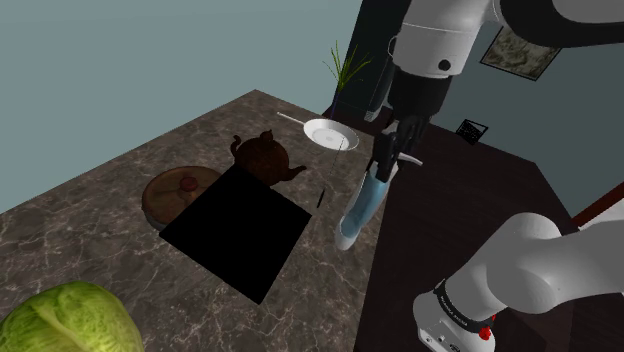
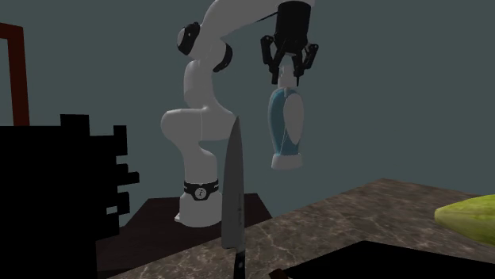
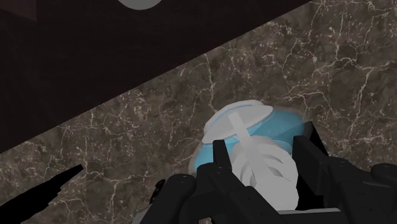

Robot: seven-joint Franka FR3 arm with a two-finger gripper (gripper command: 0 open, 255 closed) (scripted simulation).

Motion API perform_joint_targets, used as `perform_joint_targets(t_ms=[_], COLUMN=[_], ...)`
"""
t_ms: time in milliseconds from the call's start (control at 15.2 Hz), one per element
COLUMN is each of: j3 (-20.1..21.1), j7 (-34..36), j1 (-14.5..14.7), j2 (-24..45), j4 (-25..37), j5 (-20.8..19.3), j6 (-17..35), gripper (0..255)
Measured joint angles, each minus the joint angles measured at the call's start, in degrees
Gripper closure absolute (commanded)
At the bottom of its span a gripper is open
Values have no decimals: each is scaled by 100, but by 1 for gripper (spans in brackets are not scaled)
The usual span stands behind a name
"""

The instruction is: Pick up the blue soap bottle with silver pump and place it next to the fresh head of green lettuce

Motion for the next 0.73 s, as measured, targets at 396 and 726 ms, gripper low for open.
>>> perform_joint_targets(t_ms=[396,726], j3=[-60,-84], j7=[31,72], j1=[-45,-82], j2=[156,322], j4=[598,1109], j5=[-73,-125], j6=[-447,-797], gripper=[255,255])
